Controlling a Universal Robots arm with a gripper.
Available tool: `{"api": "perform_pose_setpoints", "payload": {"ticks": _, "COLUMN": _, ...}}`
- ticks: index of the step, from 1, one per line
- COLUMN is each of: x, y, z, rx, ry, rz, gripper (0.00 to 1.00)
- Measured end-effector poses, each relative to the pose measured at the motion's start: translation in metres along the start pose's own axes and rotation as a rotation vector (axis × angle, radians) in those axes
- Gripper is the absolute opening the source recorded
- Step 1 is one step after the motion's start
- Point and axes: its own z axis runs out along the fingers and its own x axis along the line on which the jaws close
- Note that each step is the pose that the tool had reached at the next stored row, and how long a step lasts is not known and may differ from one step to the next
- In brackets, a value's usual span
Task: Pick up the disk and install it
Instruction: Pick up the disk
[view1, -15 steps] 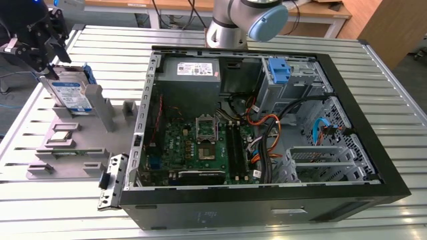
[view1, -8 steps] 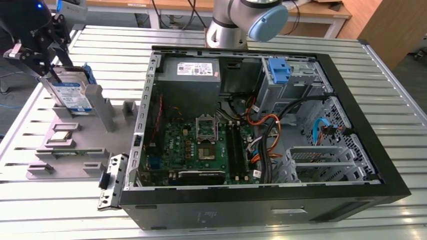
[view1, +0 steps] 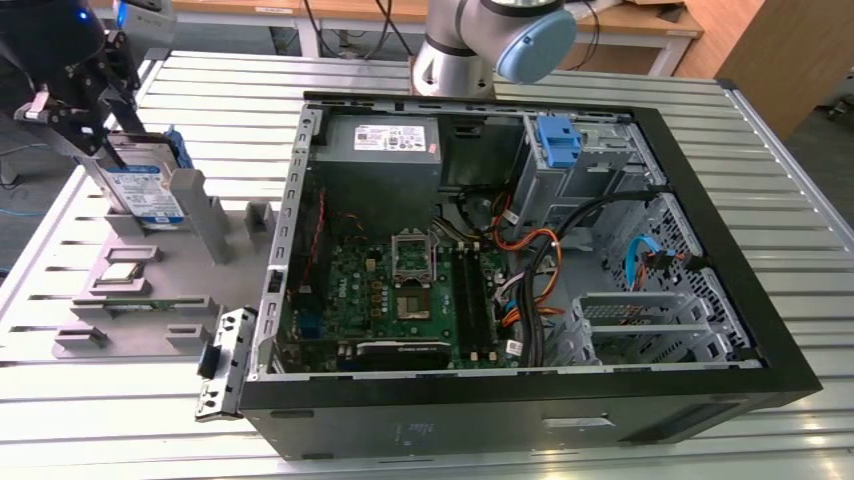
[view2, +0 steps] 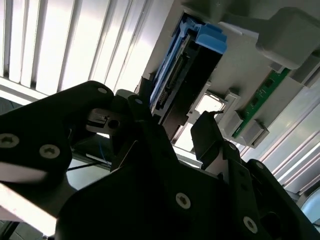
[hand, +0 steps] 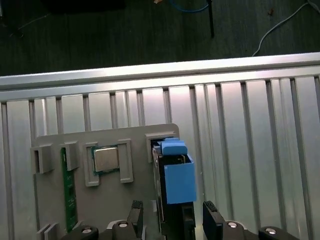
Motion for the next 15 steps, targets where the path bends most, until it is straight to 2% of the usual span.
{"api": "perform_pose_setpoints", "payload": {"ticks": 10, "x": 0.0003, "y": -0.0002, "z": 0.0052, "rx": -0.0005, "ry": 0.0002, "rz": -0.01, "gripper": 0.59}}
{"api": "perform_pose_setpoints", "payload": {"ticks": 15, "x": 0.0, "y": -0.003, "z": 0.0061, "rx": -0.0005, "ry": 0.0002, "rz": -0.011, "gripper": 0.59}}
